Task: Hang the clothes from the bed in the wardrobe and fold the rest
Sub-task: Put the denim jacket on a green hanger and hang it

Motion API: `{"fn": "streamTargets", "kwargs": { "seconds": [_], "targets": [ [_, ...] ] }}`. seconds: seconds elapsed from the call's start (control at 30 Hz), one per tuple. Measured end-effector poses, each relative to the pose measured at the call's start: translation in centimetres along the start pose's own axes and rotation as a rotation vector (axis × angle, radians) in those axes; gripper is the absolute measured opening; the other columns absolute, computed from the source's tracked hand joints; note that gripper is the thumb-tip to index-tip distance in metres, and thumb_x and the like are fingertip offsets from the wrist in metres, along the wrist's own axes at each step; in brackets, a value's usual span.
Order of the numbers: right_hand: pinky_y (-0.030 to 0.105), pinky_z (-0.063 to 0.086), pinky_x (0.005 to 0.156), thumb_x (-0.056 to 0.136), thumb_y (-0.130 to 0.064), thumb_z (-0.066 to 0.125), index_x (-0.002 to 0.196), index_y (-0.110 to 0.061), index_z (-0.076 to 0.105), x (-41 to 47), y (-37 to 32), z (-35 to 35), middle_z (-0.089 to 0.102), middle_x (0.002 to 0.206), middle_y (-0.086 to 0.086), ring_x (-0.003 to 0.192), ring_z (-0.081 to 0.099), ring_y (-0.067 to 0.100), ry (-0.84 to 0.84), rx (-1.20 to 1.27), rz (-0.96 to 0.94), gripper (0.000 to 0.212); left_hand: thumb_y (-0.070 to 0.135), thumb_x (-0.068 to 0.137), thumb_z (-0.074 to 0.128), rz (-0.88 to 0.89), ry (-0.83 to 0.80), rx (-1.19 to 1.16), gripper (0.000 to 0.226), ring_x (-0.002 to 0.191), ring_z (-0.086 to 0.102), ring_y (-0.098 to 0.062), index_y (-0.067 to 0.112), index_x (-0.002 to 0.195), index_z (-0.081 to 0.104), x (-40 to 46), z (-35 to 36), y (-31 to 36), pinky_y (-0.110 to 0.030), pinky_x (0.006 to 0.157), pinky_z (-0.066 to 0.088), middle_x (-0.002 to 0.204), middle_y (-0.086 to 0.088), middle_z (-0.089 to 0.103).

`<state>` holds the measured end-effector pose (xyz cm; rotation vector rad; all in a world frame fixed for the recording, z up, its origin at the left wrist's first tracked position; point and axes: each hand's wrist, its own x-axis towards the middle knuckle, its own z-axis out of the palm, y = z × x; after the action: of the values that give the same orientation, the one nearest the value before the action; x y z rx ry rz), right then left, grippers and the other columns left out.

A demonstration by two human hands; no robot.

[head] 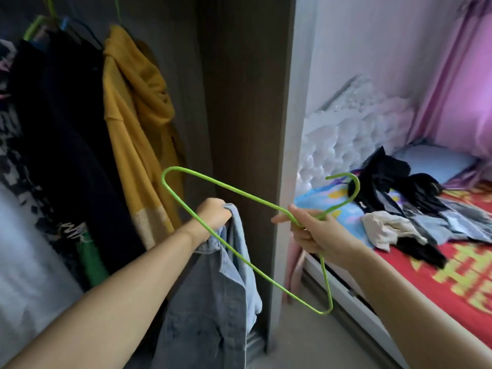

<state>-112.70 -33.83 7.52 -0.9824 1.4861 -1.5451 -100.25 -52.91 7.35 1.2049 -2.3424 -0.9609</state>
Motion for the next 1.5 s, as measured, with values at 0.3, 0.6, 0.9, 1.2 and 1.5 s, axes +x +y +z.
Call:
{"fn": "streamTargets", "kwargs": {
  "seconds": [0.3,0.6,0.9,1.2,1.5],
  "targets": [
    [0.014,0.012,0.037,0.089,-0.041,0.044,0.096,-0.004,0.069,-10.7,5.2,-9.8,0.021,0.053,-0.006,0.041,0.017,0.004,0.109,-0.032,0.14,0.045,0.014,0.093,0.045,-0.141,-0.018,0.198,0.017,0.096,0.062,-0.032,0.007,0.095,0.06,-3.2,7.7,5.0,-0.032,0.071,0.044,0.097,-0.021,0.059],
    [0.018,0.013,0.039,0.101,-0.029,0.04,0.078,-0.011,0.064,-18.2,6.3,-16.0,0.025,0.049,-0.009,0.042,0.018,0.009,0.099,-0.242,0.203,0.038,0.016,0.08,0.048,-0.049,0.041,0.004,0.018,0.061,0.045,-0.018,0.013,0.063,0.051,-6.7,12.1,7.8,-0.027,0.053,0.03,0.062,-0.001,0.048],
    [0.021,0.027,0.041,0.1,-0.029,0.04,0.065,-0.021,0.057,-16.5,7.4,-15.7,0.034,0.034,-0.009,0.039,0.035,0.013,0.275,-0.442,0.225,0.04,0.008,0.076,0.052,0.47,0.008,0.386,0.029,0.096,0.059,-0.028,0.018,0.098,0.069,-12.7,19.1,15.1,-0.025,0.068,0.038,0.098,-0.003,0.068],
    [0.019,0.032,0.049,0.1,-0.032,0.043,0.072,-0.018,0.067,-17.7,6.5,-16.7,0.044,0.049,-0.008,0.049,0.041,0.005,0.373,-0.601,0.114,0.04,0.058,0.086,0.051,0.598,-0.33,0.661,0.067,0.13,0.033,-0.021,0.028,0.144,0.035,-15.5,18.3,14.6,-0.041,0.103,0.037,0.132,-0.002,0.039],
    [0.014,0.045,0.065,0.096,-0.024,0.055,0.102,-0.005,0.069,-17.5,2.7,-18.0,0.062,0.071,-0.004,0.058,0.052,-0.003,0.308,-0.532,-0.05,0.024,0.048,0.084,0.063,0.502,-0.484,0.22,0.025,0.082,0.059,0.0,0.028,0.098,0.069,-14.0,16.7,14.4,-0.028,0.073,0.047,0.087,0.014,0.066]
  ]
}}
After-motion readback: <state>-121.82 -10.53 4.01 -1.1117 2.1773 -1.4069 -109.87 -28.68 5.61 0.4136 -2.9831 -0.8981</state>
